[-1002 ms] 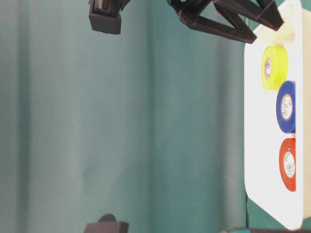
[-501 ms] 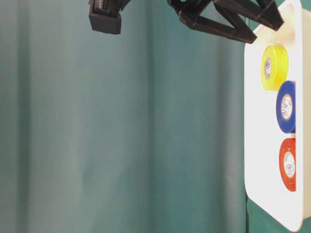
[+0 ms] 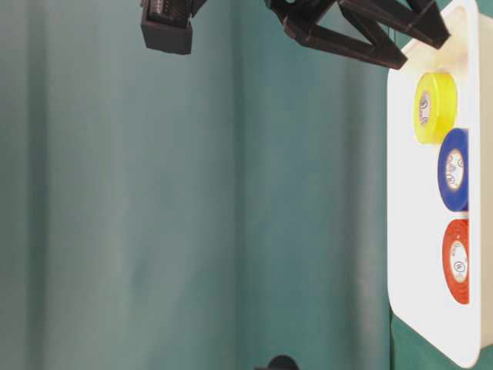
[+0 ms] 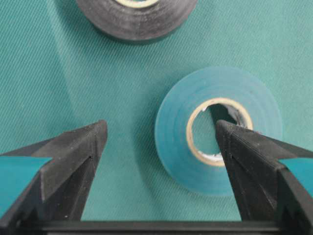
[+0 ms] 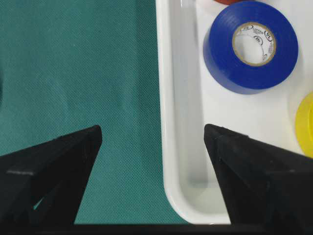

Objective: Put the tape alternately from left to right into the white case.
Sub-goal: 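Lower the left gripper onto the teal roll and grip its hole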

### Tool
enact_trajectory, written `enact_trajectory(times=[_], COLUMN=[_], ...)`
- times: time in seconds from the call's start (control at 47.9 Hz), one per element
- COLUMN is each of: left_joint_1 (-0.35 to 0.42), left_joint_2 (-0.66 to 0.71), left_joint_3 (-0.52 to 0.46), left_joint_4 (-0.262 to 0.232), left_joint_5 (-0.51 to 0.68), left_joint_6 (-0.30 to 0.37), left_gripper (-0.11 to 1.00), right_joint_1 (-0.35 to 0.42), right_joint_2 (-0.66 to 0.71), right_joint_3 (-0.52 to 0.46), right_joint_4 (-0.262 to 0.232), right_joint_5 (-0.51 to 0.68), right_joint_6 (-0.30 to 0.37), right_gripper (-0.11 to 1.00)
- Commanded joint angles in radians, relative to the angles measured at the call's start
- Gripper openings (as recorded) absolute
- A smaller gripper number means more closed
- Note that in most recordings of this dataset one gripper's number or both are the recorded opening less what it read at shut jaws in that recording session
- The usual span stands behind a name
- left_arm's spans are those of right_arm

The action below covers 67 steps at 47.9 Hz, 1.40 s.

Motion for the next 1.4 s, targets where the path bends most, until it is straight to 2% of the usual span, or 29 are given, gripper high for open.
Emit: enact_trajectory(times=[0.0, 0.417, 0.522, 0.605, 0.731, 0.793, 1.378], left_joint_1=[-0.009, -0.011, -0.011, -0.014, -0.026, -0.031, -0.04], left_joint_2=[-0.002, 0.018, 0.018, 0.018, 0.018, 0.018, -0.026], left_joint_3=[-0.02, -0.015, -0.012, -0.011, -0.005, -0.005, -0.029], left_joint_4=[-0.002, -0.002, -0.002, -0.002, -0.002, -0.002, 0.0], left_joint_5=[-0.011, -0.023, -0.023, -0.023, -0.023, -0.023, -0.014], left_joint_6=[0.0, 0.0, 0.0, 0.003, 0.005, 0.005, 0.003], left_gripper=[0.93, 0.92, 0.87, 0.73, 0.36, 0.22, 0.23], right_joint_1=[0.002, 0.003, 0.002, 0.002, 0.002, 0.002, 0.003], right_joint_2=[-0.015, -0.015, -0.015, -0.015, -0.015, -0.015, -0.015], right_joint_3=[-0.009, -0.008, -0.008, -0.008, -0.006, -0.008, -0.008], right_joint_4=[-0.003, -0.003, -0.003, -0.003, -0.003, -0.003, -0.003], right_joint_5=[-0.006, -0.006, -0.005, -0.005, -0.005, -0.003, -0.003], right_joint_6=[0.002, 0.002, 0.002, 0.002, 0.002, 0.002, 0.002], right_gripper=[0.83, 0.83, 0.83, 0.83, 0.83, 0.83, 0.83])
